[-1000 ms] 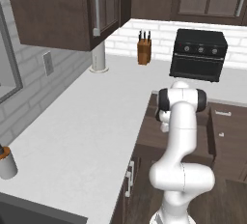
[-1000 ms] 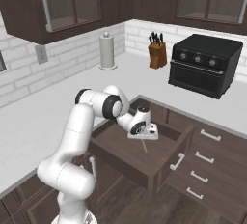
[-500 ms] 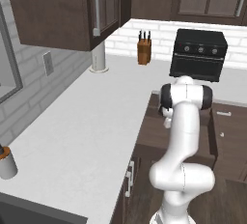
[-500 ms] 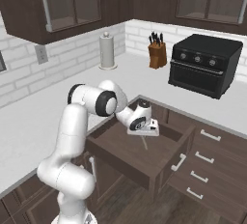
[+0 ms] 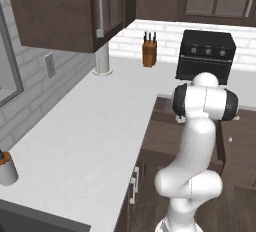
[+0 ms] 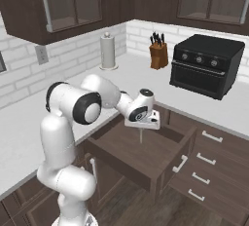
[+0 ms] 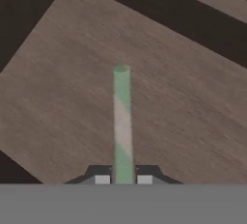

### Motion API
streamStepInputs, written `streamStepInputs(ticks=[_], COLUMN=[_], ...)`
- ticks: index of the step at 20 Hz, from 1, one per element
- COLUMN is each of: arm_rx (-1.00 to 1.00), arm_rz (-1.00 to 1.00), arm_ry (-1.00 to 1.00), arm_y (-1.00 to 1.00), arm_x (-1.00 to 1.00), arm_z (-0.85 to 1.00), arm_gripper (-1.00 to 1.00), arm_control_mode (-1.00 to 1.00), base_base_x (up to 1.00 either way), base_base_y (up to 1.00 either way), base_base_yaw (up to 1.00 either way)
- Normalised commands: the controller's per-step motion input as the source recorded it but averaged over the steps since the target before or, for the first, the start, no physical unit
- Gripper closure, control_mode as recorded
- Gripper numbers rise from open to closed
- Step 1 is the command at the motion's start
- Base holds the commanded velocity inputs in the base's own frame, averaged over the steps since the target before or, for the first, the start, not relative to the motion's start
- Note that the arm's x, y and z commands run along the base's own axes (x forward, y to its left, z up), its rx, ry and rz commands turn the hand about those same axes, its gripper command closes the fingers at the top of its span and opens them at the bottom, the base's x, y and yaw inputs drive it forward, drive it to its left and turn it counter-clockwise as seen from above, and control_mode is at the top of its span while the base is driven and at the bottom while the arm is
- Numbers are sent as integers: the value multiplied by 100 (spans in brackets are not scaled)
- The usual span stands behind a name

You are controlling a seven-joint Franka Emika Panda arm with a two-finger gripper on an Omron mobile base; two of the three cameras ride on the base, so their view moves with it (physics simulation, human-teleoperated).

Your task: Take a straw from the drawer in front and place it inside the glass cup on the dining counter.

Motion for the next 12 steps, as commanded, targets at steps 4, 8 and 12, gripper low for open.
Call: streamStepInputs(ticks=[4,8,12], arm_rx=[0,0,-7], arm_rz=[0,0,0], arm_ry=[-12,-16,-23], arm_y=[44,54,53], arm_x=[-72,-75,-84], arm_z=[100,100,100], arm_gripper=[100,100,100], arm_control_mode=[-100,-100,-100], base_base_x=[0,0,0], base_base_y=[0,0,0], base_base_yaw=[0,0,0])
